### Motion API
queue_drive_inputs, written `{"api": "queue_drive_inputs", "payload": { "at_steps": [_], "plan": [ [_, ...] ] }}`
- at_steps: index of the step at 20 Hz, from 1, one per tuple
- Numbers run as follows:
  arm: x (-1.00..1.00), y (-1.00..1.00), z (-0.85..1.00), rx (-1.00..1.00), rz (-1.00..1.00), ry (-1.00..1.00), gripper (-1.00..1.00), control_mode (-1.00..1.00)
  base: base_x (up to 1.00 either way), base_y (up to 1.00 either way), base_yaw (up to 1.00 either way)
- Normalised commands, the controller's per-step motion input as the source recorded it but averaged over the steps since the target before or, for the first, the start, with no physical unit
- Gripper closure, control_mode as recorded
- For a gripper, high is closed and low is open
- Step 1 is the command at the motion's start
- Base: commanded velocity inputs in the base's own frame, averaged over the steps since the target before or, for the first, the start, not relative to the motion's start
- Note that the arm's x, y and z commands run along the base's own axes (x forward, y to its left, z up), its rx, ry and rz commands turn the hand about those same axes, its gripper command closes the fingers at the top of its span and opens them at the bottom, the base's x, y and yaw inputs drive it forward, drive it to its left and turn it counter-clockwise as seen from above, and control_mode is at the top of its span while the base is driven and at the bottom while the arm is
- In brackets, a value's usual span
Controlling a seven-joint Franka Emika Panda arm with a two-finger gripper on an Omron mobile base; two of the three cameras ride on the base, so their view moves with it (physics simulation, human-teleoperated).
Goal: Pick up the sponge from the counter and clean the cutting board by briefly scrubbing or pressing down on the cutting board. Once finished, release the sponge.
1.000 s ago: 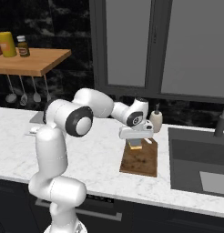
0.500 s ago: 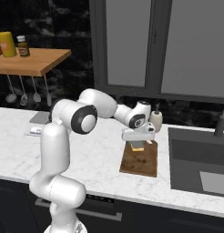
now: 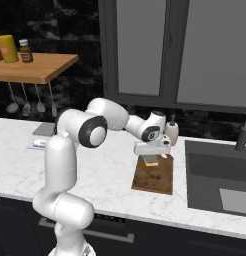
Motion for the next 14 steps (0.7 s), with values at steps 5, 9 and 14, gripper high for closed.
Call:
{"api": "queue_drive_inputs", "payload": {
  "at_steps": [5,9,14],
  "plan": [
    [-0.35,-0.09,0.03,0.03,-0.03,-0.13,1.00,-1.00,0.00,0.00,0.00],
    [-0.51,-0.04,-0.09,0.04,-0.01,-0.09,1.00,-1.00,0.00,0.00,0.00],
    [-0.62,0.00,-0.34,0.03,0.00,-0.03,1.00,-1.00,0.00,0.00,0.00]
  ]
}}
